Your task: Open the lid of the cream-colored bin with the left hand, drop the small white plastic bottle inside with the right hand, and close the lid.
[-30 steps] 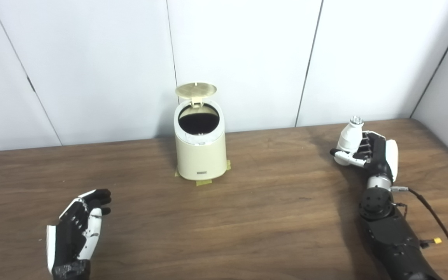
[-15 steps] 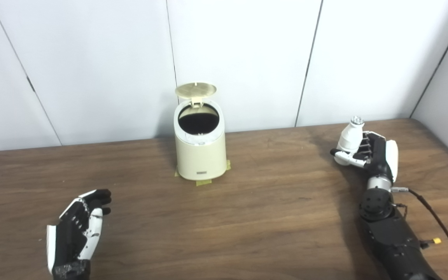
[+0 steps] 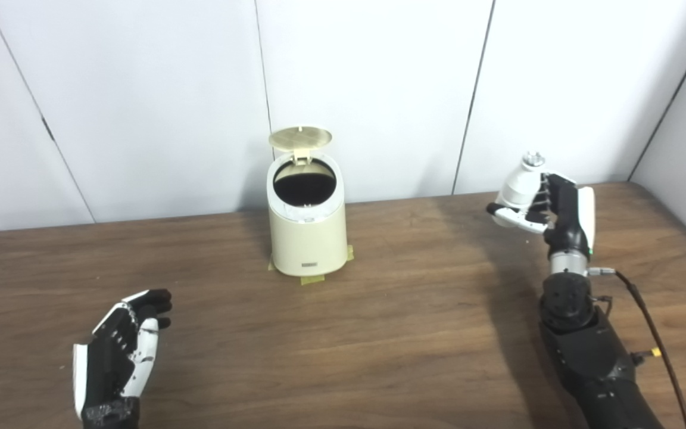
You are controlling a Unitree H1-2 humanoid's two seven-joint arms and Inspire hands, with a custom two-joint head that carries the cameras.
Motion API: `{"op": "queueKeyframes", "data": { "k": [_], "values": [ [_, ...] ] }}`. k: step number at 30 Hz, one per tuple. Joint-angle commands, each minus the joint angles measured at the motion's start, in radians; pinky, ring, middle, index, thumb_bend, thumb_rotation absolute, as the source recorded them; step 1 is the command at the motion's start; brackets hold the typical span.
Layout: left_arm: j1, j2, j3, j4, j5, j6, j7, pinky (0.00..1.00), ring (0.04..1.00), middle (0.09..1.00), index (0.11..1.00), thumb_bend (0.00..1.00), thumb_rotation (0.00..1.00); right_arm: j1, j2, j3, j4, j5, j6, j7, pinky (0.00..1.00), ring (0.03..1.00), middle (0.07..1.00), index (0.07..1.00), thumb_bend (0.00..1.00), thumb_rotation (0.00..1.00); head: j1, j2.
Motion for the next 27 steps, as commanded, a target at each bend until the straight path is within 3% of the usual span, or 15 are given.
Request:
{"op": "queueKeyframes", "data": {
  "k": [1, 8, 15, 27],
  "values": [
    [-0.017, 0.001, -0.005, 0.006, 0.014, -0.035, 0.005, 0.63, 0.690, 0.684, 0.651, 0.22, 0.50, -0.052, -0.002, 0.001, -0.067, -0.017, -0.011, 0.004, 0.35, 0.417, 0.459, 0.509, 0.53, 0.00, -0.001, 0.000],
    [-0.022, -0.001, -0.006, 0.013, 0.005, -0.036, 0.006, 0.63, 0.693, 0.687, 0.649, 0.22, 0.50, -0.061, 0.027, 0.011, -0.115, -0.011, -0.039, 0.044, 0.35, 0.401, 0.468, 0.522, 0.52, 0.00, 0.001, -0.002],
    [-0.027, -0.004, -0.010, 0.024, 0.009, -0.042, 0.009, 0.63, 0.695, 0.686, 0.646, 0.22, 0.51, -0.057, 0.063, 0.031, -0.208, -0.024, -0.008, 0.088, 0.36, 0.417, 0.482, 0.527, 0.52, 0.00, 0.002, -0.005],
    [-0.035, -0.013, -0.019, 0.050, 0.021, -0.053, 0.018, 0.64, 0.694, 0.689, 0.653, 0.21, 0.49, -0.064, 0.182, 0.063, -0.397, -0.021, 0.085, 0.168, 0.36, 0.437, 0.475, 0.507, 0.52, 0.00, 0.030, -0.030]
  ]
}}
